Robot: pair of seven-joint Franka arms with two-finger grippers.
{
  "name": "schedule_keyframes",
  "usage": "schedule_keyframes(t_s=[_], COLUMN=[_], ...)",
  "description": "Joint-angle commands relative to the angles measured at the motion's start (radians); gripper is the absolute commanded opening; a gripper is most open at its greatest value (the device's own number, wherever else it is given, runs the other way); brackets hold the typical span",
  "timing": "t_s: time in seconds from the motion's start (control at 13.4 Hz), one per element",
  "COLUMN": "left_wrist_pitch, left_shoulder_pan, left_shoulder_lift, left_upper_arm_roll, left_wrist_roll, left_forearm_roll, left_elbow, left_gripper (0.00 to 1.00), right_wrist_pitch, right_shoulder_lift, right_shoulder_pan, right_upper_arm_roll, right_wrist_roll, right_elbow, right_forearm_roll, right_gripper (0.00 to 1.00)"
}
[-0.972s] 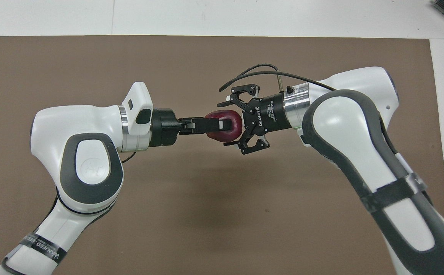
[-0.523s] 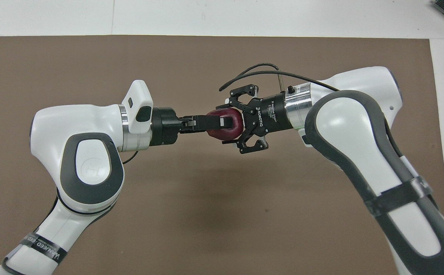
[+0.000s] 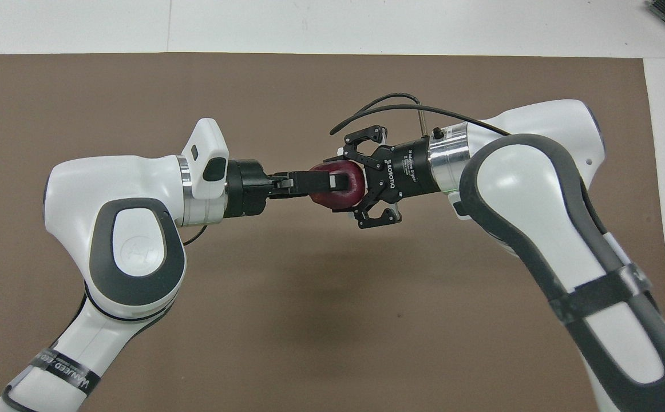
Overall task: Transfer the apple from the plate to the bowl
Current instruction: 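Grasp the apple with the right gripper while the left gripper holds it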
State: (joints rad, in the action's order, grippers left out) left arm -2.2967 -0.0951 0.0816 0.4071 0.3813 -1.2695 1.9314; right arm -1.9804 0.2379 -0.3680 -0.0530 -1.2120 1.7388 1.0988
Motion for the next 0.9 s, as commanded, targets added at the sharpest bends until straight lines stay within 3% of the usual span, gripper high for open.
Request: schedule_keyframes(t_s=[0.0, 0.07, 0.15, 0.45, 0.82], left_wrist_pitch=[0.002, -0.001, -0.013, -0.03, -0.024], left_shoulder_pan=[-0.005, -0.006, -0.005, -0.006, 0.009], left_shoulder_lift=[-0.002, -0.003, -0.003, -0.003, -0.002], left_upper_arm_roll=[0.016, 0.019, 0.027, 0.036, 0.038], left_wrist_roll=[-0.045, -0.058, -0.062, -0.091, -0.177], left_forearm_roll=[-0.002, 0.002, 0.002, 0.027, 0.198], left_elbow=[-0.014, -0.018, -0.02, -0.032, -0.045], left_gripper=[0.6, 0.91, 1.0, 1.0, 1.0], right_wrist_pitch=[-0.014, -0.012, -0.012, 0.011, 0.012], right_shoulder_lift=[-0.012, -0.012, -0.012, -0.015, -0.034], right_shoulder_pan=[0.003, 0.003, 0.004, 0.018, 0.02], right_upper_arm_roll=[0.002, 0.002, 0.002, 0.001, -0.002], right_wrist_roll=[0.037, 0.039, 0.046, 0.077, 0.137], right_elbow=[0.015, 0.015, 0.016, 0.018, 0.057], right_forearm_roll=[0.035, 0.033, 0.033, 0.03, -0.023], right_gripper=[0.0, 0.0, 0.0, 0.0, 0.0])
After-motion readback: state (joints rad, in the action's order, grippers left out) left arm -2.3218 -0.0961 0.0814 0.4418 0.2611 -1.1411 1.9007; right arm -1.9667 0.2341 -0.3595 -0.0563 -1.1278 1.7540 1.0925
